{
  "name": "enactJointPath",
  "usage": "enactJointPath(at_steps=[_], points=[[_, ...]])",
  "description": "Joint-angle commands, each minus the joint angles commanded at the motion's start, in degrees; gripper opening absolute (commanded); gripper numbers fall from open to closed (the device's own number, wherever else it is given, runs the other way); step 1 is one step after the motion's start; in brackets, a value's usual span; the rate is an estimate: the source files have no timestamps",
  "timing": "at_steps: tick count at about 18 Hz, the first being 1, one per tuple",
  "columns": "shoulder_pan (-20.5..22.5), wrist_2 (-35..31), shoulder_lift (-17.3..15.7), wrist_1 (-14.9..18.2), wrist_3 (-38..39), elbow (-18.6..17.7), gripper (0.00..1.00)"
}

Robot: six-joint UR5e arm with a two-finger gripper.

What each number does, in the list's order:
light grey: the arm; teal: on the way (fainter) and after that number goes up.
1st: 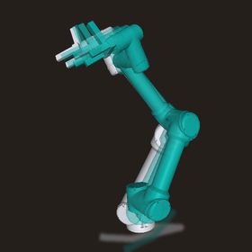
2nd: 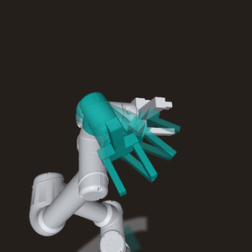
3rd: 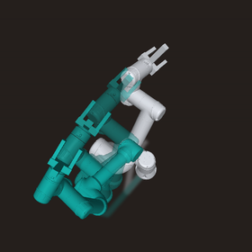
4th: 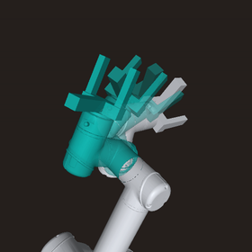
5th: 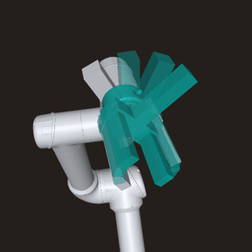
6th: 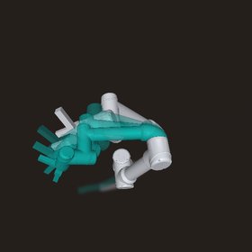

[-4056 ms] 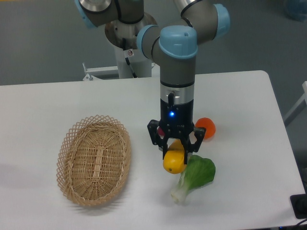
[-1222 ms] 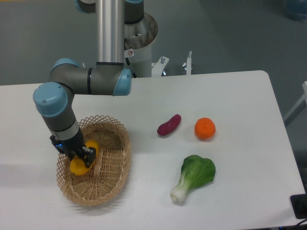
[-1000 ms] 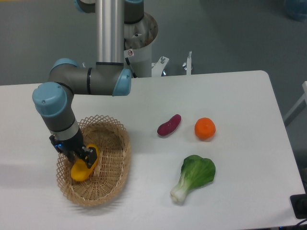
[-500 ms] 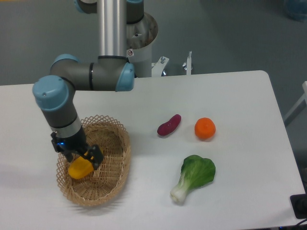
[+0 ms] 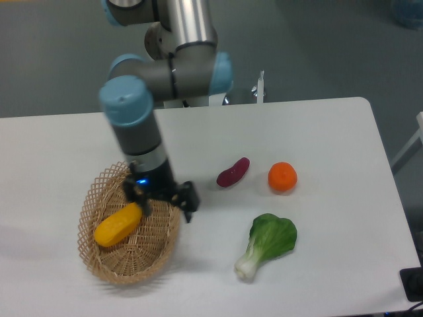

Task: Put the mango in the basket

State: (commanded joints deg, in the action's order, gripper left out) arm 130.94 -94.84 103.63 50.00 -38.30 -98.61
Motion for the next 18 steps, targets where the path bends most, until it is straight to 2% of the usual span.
enactJointPath(at_steps=[3,6,11,13,18], points=[[4.05,1.32,-1.67,5.97,-10.26,1.05,1.0],[7.74,2.02,-2.81,8.7,-20.99,3.24,1.0],[12.14,3.42,-3.26,15.9,-28.31,9.57,1.0],[13.72,5.27,-3.26,16.35,-28.58,10.54,1.0],[14.17,5.81,-3.26,16.44,-28.58,10.99,1.0]])
